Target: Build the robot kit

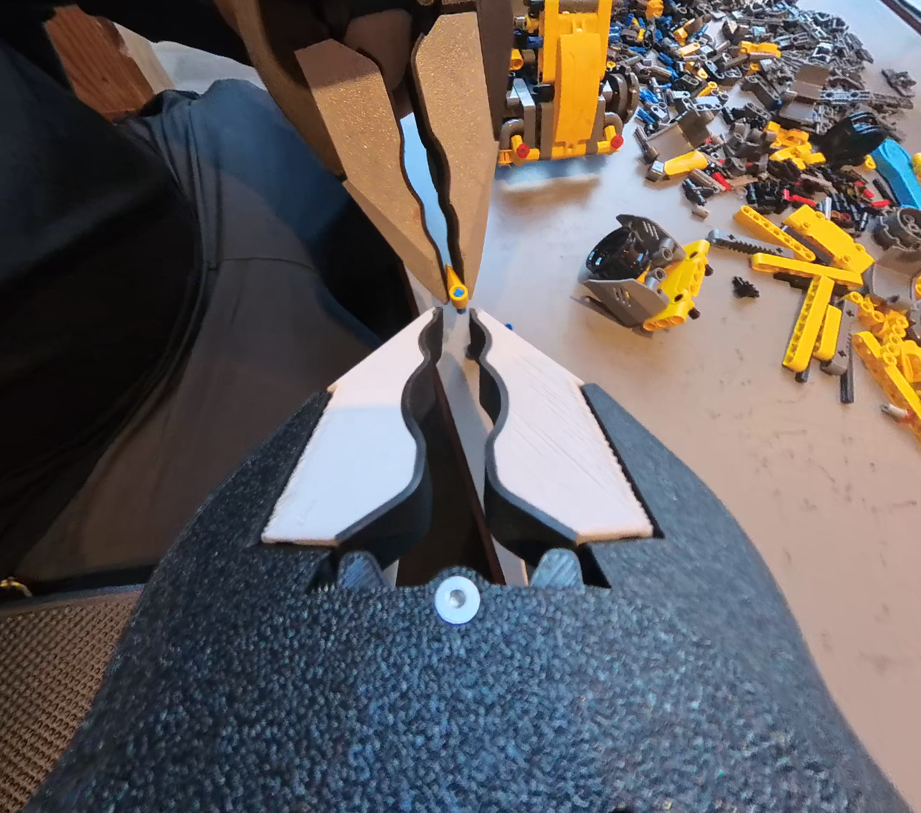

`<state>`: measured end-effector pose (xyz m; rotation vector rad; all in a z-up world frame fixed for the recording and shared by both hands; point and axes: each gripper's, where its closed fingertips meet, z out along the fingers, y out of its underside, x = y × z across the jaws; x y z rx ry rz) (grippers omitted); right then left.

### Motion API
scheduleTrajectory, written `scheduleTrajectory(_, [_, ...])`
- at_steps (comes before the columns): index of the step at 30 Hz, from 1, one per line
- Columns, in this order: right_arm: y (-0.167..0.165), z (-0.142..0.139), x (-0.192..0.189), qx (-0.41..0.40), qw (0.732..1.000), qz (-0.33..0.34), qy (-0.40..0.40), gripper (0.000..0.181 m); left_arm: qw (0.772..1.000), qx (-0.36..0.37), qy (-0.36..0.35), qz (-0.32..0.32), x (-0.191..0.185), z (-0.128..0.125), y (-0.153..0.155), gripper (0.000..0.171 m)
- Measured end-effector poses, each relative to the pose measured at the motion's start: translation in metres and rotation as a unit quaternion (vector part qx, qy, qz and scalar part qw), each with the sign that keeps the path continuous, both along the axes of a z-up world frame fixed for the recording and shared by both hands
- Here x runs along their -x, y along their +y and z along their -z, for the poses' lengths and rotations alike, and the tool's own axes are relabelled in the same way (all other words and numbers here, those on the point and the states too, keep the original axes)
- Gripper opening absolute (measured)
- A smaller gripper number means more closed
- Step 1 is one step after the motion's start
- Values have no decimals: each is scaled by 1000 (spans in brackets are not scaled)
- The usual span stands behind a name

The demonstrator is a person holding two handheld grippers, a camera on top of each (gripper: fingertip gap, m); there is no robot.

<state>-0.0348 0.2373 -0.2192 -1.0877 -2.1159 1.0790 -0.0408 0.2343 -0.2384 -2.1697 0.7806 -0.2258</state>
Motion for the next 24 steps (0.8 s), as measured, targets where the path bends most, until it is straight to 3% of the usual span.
scheduleTrajectory(9, [13, 10, 12, -11, 1000, 13, -15, 4, 999, 33, 23, -3, 6, 11, 14, 3])
scheduleTrajectory(17, [21, 15, 20, 2, 999, 11, -30, 0, 995, 97, -34, -13, 8, 18, 16, 3])
scheduleTrajectory(24, [16, 20, 20, -1, 1000, 0, -31, 0, 995, 93, -15, -17, 10, 21, 16, 3])
